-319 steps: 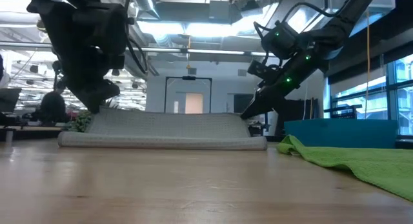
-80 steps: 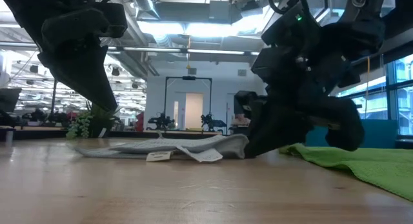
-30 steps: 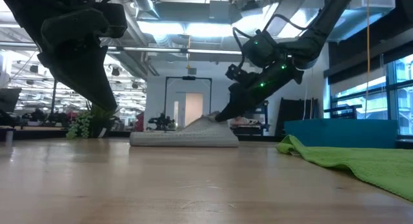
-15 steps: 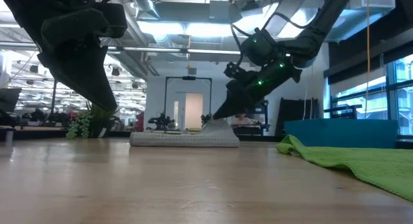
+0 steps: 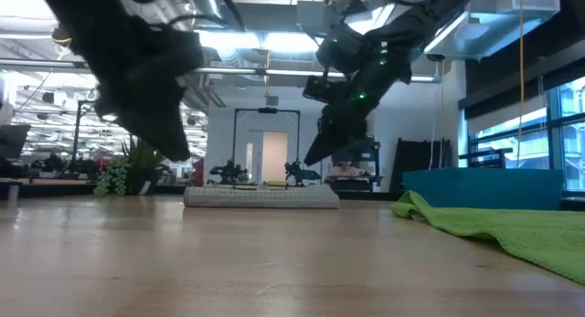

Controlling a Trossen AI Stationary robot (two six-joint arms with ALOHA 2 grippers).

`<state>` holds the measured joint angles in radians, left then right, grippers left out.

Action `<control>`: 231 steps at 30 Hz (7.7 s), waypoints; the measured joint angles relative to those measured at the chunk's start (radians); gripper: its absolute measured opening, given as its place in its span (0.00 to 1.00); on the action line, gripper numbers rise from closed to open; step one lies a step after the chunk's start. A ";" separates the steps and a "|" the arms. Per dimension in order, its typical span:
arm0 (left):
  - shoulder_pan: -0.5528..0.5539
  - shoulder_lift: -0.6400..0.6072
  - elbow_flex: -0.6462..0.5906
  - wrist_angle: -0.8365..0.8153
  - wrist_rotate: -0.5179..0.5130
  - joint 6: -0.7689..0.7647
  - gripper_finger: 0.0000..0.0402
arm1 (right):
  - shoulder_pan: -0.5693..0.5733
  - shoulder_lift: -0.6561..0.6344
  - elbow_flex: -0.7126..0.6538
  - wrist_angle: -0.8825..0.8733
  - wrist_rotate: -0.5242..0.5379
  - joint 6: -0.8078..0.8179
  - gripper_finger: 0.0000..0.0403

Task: Roll microfiber towels into tight, uniform cylinder then place into a basket
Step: Roll the gray towel

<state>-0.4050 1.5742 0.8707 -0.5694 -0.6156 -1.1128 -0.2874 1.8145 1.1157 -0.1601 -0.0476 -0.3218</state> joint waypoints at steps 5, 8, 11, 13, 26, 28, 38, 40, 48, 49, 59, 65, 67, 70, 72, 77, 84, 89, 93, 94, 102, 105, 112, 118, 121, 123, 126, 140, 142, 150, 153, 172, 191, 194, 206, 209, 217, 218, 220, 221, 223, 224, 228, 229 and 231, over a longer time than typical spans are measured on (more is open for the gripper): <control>0.124 0.000 0.000 0.000 0.040 0.082 0.23 | 0.054 0.000 -0.079 0.028 -0.049 -0.098 0.52; 0.191 0.000 0.000 0.002 0.062 0.137 0.23 | 0.077 0.000 -0.134 0.140 -0.051 -0.110 0.52; 0.242 0.000 0.000 0.019 0.063 0.180 0.23 | 0.084 0.000 -0.174 0.212 -0.055 -0.107 0.52; 0.264 0.000 0.000 0.035 0.078 0.210 0.23 | 0.082 0.000 -0.188 0.227 -0.059 -0.103 0.52; 0.249 0.000 0.000 0.043 0.115 0.233 0.23 | 0.117 0.104 -0.195 0.235 -0.158 -0.028 0.51; 0.232 0.000 0.000 0.044 0.136 0.233 0.23 | 0.137 0.105 -0.196 0.232 -0.170 -0.005 0.51; 0.097 0.002 -0.002 0.042 0.191 0.473 0.23 | 0.254 0.106 -0.200 0.229 -0.105 0.008 0.51; 0.078 0.010 -0.014 0.051 0.190 0.538 0.23 | 0.266 0.106 -0.200 0.233 -0.071 0.012 0.51; 0.058 0.011 -0.068 0.055 0.150 0.572 0.23 | 0.277 0.107 -0.201 0.249 -0.050 0.053 0.51; 0.059 0.011 -0.068 0.064 0.146 0.582 0.23 | 0.277 0.107 -0.201 0.250 -0.051 0.053 0.51; 0.092 0.011 -0.068 0.084 0.163 0.600 0.23 | 0.278 0.108 -0.202 0.266 -0.051 0.060 0.51; 0.104 0.011 -0.068 0.084 0.186 0.605 0.22 | 0.278 0.109 -0.202 0.268 -0.049 0.084 0.51; 0.100 0.011 -0.068 0.084 0.196 0.627 0.19 | 0.278 0.109 -0.202 0.269 -0.049 0.085 0.51; 0.095 0.011 -0.068 0.087 0.211 0.666 0.16 | 0.278 0.109 -0.202 0.269 -0.049 0.085 0.51; 0.096 0.010 -0.067 0.091 0.213 0.668 0.16 | 0.278 0.109 -0.202 0.269 -0.049 0.085 0.51; 0.097 0.010 -0.067 0.091 0.210 0.679 0.21 | 0.278 0.109 -0.202 0.275 -0.049 0.086 0.51; 0.097 0.010 -0.067 0.079 0.180 0.681 0.30 | 0.278 0.110 -0.202 0.276 -0.049 0.086 0.51; 0.098 0.010 -0.066 0.051 0.127 0.681 0.31 | 0.278 0.110 -0.202 0.276 -0.049 0.086 0.51; 0.098 0.010 -0.067 0.055 0.126 0.680 0.30 | 0.278 0.110 -0.202 0.276 -0.049 0.086 0.51; 0.098 0.010 -0.068 0.059 0.126 0.680 0.30 | 0.278 0.110 -0.202 0.276 -0.049 0.086 0.51; 0.121 0.009 -0.140 0.136 0.127 0.677 0.30 | 0.278 0.110 -0.202 0.276 -0.050 0.086 0.51; 0.136 0.009 -0.169 0.177 0.133 0.677 0.30 | 0.278 0.110 -0.202 0.276 -0.050 0.085 0.51; 0.153 0.004 -0.221 0.261 0.158 0.675 0.28 | 0.278 0.110 -0.201 0.277 -0.049 0.108 0.51; 0.154 0.004 -0.243 0.260 0.175 0.676 0.07 | 0.281 0.110 -0.201 0.278 -0.010 0.142 0.48; 0.154 0.005 -0.244 0.257 0.177 0.676 0.02 | 0.281 0.110 -0.201 0.280 -0.007 0.142 0.39; 0.154 0.005 -0.244 0.257 0.179 0.677 0.02 | 0.282 0.110 -0.200 0.282 -0.003 0.146 0.31; 0.154 0.006 -0.245 0.256 0.181 0.675 0.01 | 0.281 0.110 -0.200 0.282 0.005 0.160 0.15; 0.153 0.008 -0.246 0.256 0.187 0.677 0.00 | 0.230 0.055 -0.181 0.245 -0.308 0.272 0.05; 0.152 0.008 -0.246 0.256 0.187 0.679 0.00 | 0.213 0.055 -0.176 0.240 -0.331 0.307 0.05; 0.121 0.010 -0.248 0.255 0.170 0.730 0.00 | 0.134 0.055 -0.157 0.246 -0.465 0.475 0.05; 0.119 0.010 -0.248 0.256 0.166 0.731 0.00 | 0.104 0.054 -0.148 0.250 -0.496 0.519 0.05; 0.117 0.010 -0.248 0.294 0.203 0.732 0.00 | 0.010 0.052 -0.147 0.236 -0.435 0.623 0.05; 0.025 0.011 -0.199 0.294 0.320 0.704 0.00 | 0.058 0.050 -0.147 0.273 -0.407 0.756 0.05; 0.025 0.011 -0.199 0.294 0.325 0.704 0.00 | 0.058 0.050 -0.147 0.285 -0.359 0.763 0.05; 0.024 0.001 -0.082 0.158 0.345 0.689 0.00 | 0.053 0.050 -0.147 0.305 -0.402 0.738 0.05; 0.024 0.000 -0.040 0.124 0.364 0.624 0.00 | 0.053 0.050 -0.147 0.275 -0.440 0.733 0.05; 0.024 -0.001 0.017 0.106 0.349 0.451 0.00 | 0.061 0.050 -0.147 0.205 -0.431 0.705 0.05; 0.026 -0.001 0.021 0.086 0.337 0.422 0.00 | 0.061 0.050 -0.147 0.205 -0.431 0.703 0.05; 0.027 -0.001 0.029 0.034 0.314 0.351 0.00 | 0.061 0.050 -0.147 0.205 -0.431 0.698 0.05; 0.027 -0.002 0.033 0.009 0.300 0.317 0.00 | 0.061 0.050 -0.147 0.204 -0.431 0.691 0.05; 0.027 -0.002 0.043 -0.039 0.270 0.260 0.00 | 0.061 0.050 -0.147 0.202 -0.431 0.684 0.05; 0.027 -0.002 0.049 -0.059 0.253 0.233 0.00 | 0.061 0.050 -0.147 0.200 -0.431 0.683 0.05; 0.030 -0.003 0.067 -0.099 0.202 0.136 0.00 | 0.061 0.050 -0.147 0.198 -0.431 0.677 0.05; 0.032 -0.003 0.068 -0.099 0.194 0.115 0.00 | 0.061 0.050 -0.147 0.198 -0.431 0.673 0.05; 0.034 -0.003 0.069 -0.100 0.164 0.071 0.00 | 0.061 0.050 -0.147 0.194 -0.431 0.659 0.05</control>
<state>-0.3709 1.5715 0.9394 -0.6690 -0.4520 -1.0418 -0.2260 1.8645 0.9691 0.0335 -0.4789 0.3367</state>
